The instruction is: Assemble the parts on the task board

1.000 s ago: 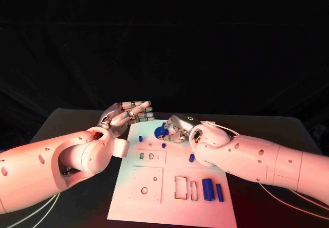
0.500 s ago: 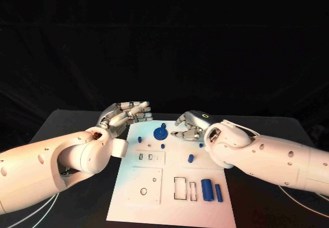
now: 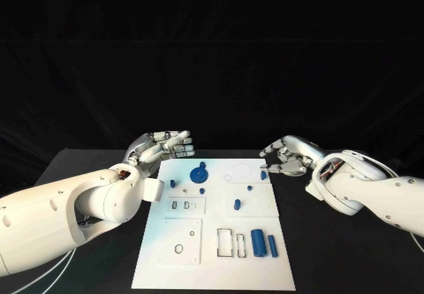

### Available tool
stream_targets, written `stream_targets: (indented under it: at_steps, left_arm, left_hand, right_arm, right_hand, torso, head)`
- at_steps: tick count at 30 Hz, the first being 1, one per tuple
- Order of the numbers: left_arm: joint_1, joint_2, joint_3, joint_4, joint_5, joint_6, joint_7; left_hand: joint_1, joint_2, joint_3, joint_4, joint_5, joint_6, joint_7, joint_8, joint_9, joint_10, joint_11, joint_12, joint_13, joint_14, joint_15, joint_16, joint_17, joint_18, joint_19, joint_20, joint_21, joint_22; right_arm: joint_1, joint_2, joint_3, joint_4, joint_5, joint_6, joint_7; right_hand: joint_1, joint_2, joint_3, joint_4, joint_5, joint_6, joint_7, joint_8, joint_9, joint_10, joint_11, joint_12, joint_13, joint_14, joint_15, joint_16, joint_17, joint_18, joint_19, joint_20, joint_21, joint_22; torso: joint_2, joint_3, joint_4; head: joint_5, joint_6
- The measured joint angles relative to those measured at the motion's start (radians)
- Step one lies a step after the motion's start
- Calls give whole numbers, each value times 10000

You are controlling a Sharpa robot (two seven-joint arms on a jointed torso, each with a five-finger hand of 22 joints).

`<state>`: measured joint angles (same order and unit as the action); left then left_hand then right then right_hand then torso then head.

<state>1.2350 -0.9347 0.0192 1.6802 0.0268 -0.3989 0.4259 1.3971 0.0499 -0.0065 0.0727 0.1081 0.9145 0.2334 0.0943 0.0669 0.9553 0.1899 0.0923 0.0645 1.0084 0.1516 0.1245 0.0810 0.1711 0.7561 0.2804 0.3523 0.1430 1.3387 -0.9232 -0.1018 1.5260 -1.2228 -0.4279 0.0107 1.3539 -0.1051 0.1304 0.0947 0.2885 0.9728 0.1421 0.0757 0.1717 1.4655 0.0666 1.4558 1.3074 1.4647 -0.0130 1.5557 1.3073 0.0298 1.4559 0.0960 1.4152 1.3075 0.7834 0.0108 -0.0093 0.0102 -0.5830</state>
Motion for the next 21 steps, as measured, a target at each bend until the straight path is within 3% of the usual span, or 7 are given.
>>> stream_targets:
  at_steps: [3,8,12,21]
  left_arm:
    - [-9,47,-16,-39,6,27,0]
    - [-9,85,-21,-70,8,71,-2]
    - [-14,92,-27,-80,11,99,-4]
    - [-17,91,-30,-86,14,135,-6]
  left_hand:
    - [0,0,0,0,0,0,0,0,0,0,0,0,0,0,0,0,0,0,0,0,0,0]
    - [0,0,28,-27,0,0,0,0,0,0,0,0,0,0,0,0,0,1,0,0,0,-5]
    - [0,0,27,-27,0,0,0,0,0,0,0,0,1,0,0,0,0,0,0,0,0,-8]
    - [0,0,27,-27,0,0,0,0,0,0,0,0,0,0,0,0,0,0,0,0,0,-7]
  right_arm:
    - [-64,-242,-8,-214,237,142,275]
    - [-192,-346,-17,-672,428,321,514]
    - [-331,-207,-25,-1043,485,413,615]
    - [-567,345,-43,-1733,467,485,665]
  right_hand:
    - [86,-66,-3,-53,40,0,0,-47,0,-17,-28,0,0,3,-3,0,0,-1,0,0,-19,0]
    - [164,-73,-4,-108,57,0,0,-87,-16,13,-59,0,0,36,-35,0,-1,-1,0,0,-41,-1]
    - [164,-73,-4,-108,57,-57,-55,-87,-44,13,-59,0,-1,36,-35,0,0,0,0,0,-42,-1]
    - [164,-73,-32,-136,57,-284,18,-125,-91,13,-58,-39,7,36,-35,0,8,0,0,1,-41,-2]
  torso:
    - [-39,22,-30]
    - [-64,62,-64]
    - [-64,84,-67]
    - [-16,131,-32]
  head:
    - [-99,-33]
    - [-151,-76]
    - [-141,-111]
    - [-115,-154]
